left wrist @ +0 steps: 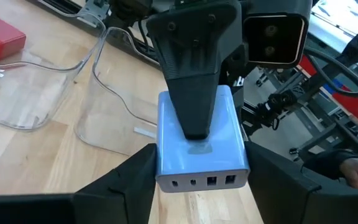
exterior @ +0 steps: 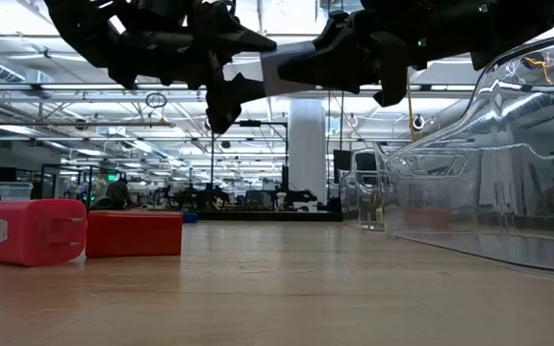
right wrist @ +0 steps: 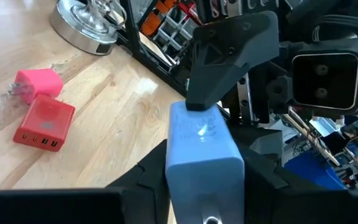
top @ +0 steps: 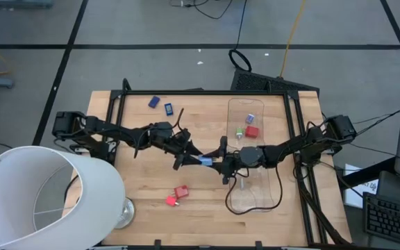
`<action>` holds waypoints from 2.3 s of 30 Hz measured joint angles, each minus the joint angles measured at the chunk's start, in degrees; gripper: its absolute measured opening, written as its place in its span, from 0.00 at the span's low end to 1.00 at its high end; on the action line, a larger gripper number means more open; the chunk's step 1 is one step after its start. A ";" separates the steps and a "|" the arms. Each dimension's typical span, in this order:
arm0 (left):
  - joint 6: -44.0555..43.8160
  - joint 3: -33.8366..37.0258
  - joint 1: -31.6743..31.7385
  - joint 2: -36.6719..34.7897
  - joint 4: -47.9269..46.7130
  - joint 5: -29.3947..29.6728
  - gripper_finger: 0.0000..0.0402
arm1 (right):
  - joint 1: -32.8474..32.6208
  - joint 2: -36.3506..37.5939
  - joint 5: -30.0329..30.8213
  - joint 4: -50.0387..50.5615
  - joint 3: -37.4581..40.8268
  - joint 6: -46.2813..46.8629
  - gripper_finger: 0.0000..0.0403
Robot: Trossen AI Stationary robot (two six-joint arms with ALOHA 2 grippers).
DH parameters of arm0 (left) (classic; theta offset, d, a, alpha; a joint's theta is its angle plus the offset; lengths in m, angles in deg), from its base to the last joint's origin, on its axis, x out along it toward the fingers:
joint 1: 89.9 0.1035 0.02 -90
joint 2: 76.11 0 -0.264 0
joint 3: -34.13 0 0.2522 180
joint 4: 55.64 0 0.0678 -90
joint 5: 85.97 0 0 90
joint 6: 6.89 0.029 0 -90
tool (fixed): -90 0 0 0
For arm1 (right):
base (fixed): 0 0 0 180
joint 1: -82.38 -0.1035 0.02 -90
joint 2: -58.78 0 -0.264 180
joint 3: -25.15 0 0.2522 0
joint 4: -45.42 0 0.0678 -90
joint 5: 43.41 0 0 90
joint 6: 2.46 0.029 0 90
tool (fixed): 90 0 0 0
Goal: Pick & Place Office items
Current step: Put the light blue charger adapter into the top transparent bin
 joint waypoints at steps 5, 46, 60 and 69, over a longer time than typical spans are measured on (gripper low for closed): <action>1.44 0.09 1.63 -1.43 0.62 0.31 0.58 | 0.04 0.39 0.45 -0.05 -0.02 5.12 0.29; 12.37 26.79 9.30 -43.82 -12.12 38.22 0.67 | 21.13 28.59 15.99 31.98 17.99 53.33 0.28; 12.35 26.79 9.53 -43.78 -9.60 38.42 0.67 | 25.68 23.02 13.48 29.78 17.97 54.84 0.31; 12.36 26.79 9.53 -43.78 -9.60 38.42 0.67 | 25.68 23.02 13.53 29.88 17.97 54.83 0.31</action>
